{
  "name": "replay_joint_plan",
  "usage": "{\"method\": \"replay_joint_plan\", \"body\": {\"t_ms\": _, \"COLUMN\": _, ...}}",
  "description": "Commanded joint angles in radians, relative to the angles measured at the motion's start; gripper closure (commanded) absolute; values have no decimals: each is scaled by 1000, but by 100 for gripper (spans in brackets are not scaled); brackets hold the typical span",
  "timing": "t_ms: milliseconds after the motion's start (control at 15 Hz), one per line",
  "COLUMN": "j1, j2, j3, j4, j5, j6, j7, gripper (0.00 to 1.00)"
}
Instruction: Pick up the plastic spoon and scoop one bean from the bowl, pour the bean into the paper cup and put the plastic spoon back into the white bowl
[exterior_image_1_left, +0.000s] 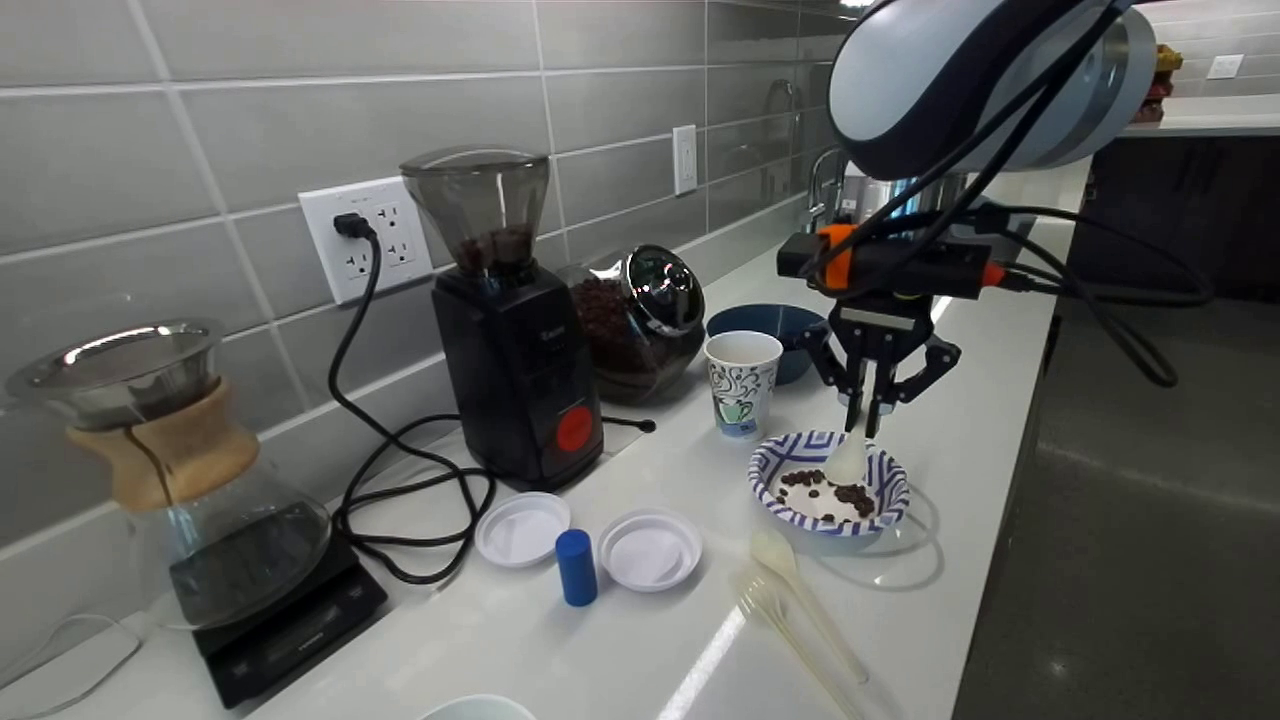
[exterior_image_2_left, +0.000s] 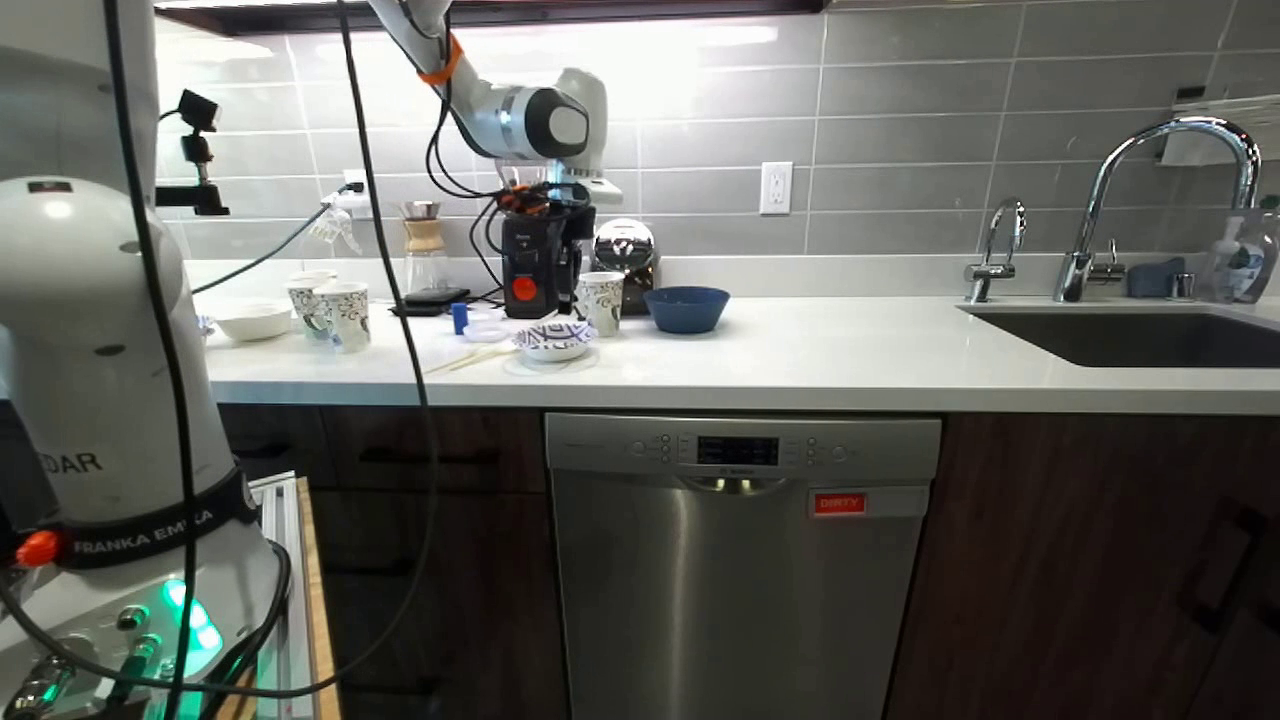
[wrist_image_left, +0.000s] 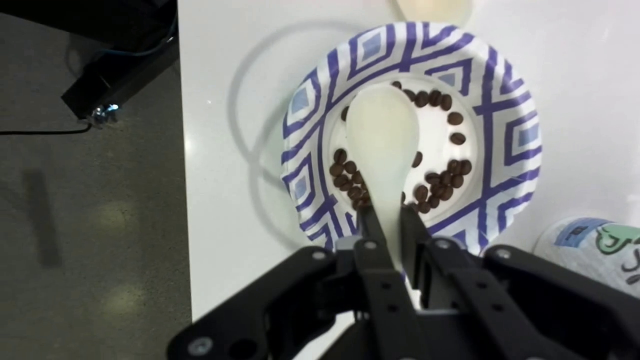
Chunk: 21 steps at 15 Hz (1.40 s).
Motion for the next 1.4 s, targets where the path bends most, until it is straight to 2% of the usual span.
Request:
{"method": "replay_joint_plan", "body": {"t_ms": 0, "j1": -6, "j2": -1, "j3": 6, "j4": 1, "j5": -2, "j6": -3, "j7": 1, "gripper": 97}}
{"method": "replay_joint_plan", "body": {"t_ms": 133, "j1": 11, "j2": 7, "j3": 8, "j4": 13, "j5": -35, "j6": -2, "j7": 53, "gripper": 97}}
{"method": "replay_joint_plan", "body": {"t_ms": 200, "j1": 30, "j2": 12, "j3": -4, "j4": 18, "j5": -119, "j6": 3, "j7": 138, "gripper": 97}}
{"method": "replay_joint_plan", "body": {"t_ms": 467, "j1": 64, "j2": 28, "j3": -6, "j4": 58, "j5": -288, "j6": -90, "j7": 383, "gripper": 97}}
{"method": "replay_joint_plan", "body": {"t_ms": 667, "j1": 80, "j2": 46, "j3": 2, "j4": 85, "j5": -354, "j6": -154, "j7": 558, "gripper": 97}}
{"method": "replay_joint_plan", "body": {"t_ms": 867, "j1": 93, "j2": 64, "j3": 1, "j4": 107, "j5": -405, "j6": -153, "j7": 722, "gripper": 97}}
{"method": "replay_joint_plan", "body": {"t_ms": 933, "j1": 89, "j2": 67, "j3": 7, "j4": 111, "j5": -401, "j6": -157, "j7": 708, "gripper": 97}}
{"method": "replay_joint_plan", "body": {"t_ms": 1000, "j1": 73, "j2": 42, "j3": 15, "j4": 74, "j5": -372, "j6": -134, "j7": 651, "gripper": 86}}
{"method": "replay_joint_plan", "body": {"t_ms": 1133, "j1": 75, "j2": 52, "j3": 14, "j4": 83, "j5": -375, "j6": -135, "j7": 666, "gripper": 86}}
{"method": "replay_joint_plan", "body": {"t_ms": 1200, "j1": 75, "j2": 54, "j3": 14, "j4": 87, "j5": -375, "j6": -136, "j7": 667, "gripper": 97}}
{"method": "replay_joint_plan", "body": {"t_ms": 1333, "j1": 87, "j2": 68, "j3": 12, "j4": 105, "j5": -381, "j6": -150, "j7": 720, "gripper": 97}}
